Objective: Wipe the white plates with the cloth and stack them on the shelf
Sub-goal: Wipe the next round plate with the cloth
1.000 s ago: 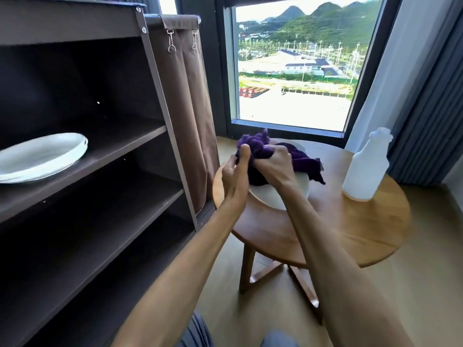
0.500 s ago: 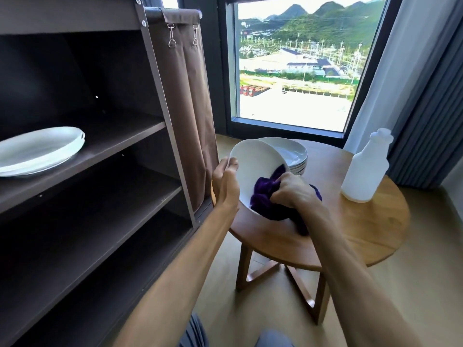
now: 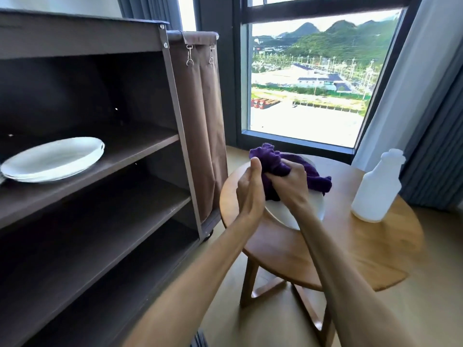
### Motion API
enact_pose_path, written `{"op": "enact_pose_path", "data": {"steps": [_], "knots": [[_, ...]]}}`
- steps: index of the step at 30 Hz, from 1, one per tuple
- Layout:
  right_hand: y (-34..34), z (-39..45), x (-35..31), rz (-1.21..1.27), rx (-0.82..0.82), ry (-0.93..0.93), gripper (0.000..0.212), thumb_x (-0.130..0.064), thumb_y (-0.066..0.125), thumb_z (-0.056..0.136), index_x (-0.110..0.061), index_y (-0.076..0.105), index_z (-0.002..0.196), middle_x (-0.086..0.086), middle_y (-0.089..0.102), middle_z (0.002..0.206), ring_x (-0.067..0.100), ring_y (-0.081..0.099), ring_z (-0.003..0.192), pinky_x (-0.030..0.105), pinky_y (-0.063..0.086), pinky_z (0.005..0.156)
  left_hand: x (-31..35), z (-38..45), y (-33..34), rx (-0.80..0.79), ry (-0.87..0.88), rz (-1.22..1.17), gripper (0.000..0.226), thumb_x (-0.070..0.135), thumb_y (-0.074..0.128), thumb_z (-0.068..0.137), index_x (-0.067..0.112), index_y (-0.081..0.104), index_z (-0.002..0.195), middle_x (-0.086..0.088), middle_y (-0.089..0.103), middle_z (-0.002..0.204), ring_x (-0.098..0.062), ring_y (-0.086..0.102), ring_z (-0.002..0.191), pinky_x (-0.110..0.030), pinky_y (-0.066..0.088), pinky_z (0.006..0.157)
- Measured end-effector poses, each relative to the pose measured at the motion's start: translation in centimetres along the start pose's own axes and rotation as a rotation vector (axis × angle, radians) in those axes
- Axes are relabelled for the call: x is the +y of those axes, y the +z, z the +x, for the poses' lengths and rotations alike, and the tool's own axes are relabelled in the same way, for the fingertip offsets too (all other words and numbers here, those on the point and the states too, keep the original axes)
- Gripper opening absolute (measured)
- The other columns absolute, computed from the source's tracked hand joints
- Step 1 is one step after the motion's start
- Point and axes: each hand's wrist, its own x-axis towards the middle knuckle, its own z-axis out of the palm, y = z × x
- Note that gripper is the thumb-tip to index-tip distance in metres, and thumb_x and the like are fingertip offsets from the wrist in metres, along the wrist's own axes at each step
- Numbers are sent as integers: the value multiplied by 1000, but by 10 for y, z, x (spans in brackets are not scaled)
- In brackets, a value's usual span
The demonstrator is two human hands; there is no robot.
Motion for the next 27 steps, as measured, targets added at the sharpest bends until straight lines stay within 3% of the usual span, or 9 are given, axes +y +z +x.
{"op": "enact_pose_path", "data": {"steps": [2,6,10,12,15,19,24,27], "knots": [[-2,-5,0,16,-104,-17,15,-18,71,72,-6,64,66,20,65,68,22,58,63,51,53,64,5,8,-5,14,-19,-32,47,53,38,107,23,70,122,7,71,106,-6,64,102,-23,50,93],[-14,-8,-9,-185,-347,45,11,-12,72,79,-7,72,69,10,70,64,19,67,60,40,54,61,-2,11,-12,91,-145,-117,26,35,56,97,20,75,107,-6,74,107,-22,69,103,-44,54,101],[-19,-21,-13,-455,-484,201,5,-17,76,78,-13,73,77,8,73,76,22,72,74,32,60,67,-7,17,-21,210,-231,-160,27,37,58,95,22,71,113,-10,69,117,-29,67,107,-49,57,97],[-24,-24,-7,-558,-484,300,20,-28,83,70,-17,71,82,7,72,82,23,70,79,37,61,76,-8,23,-25,240,-171,-110,30,40,54,98,19,68,116,-9,67,120,-31,62,113,-54,53,102],[-36,-18,0,-716,-363,413,39,-41,81,56,-21,69,87,6,69,87,25,67,84,41,59,84,-6,22,-29,252,-75,-76,24,32,49,105,18,67,97,-5,69,103,-28,63,104,-50,54,96],[-59,-12,6,-736,-105,536,40,-41,78,72,-17,60,99,7,65,97,30,63,97,33,48,81,-7,23,-36,351,10,-94,25,28,47,106,19,70,105,-3,70,103,-23,64,101,-37,56,81],[-84,-1,13,-337,246,594,54,-51,77,82,-4,62,104,17,67,108,38,63,104,45,52,95,-19,19,-49,478,-29,-156,24,28,47,105,26,70,110,5,69,104,-18,65,100,-37,59,83],[-84,-3,-3,-58,343,647,49,-50,69,85,-5,60,101,15,64,101,32,61,96,40,50,86,-22,16,-49,496,-50,-170,24,26,48,105,24,71,112,6,70,103,-16,66,99,-33,58,79]]}}
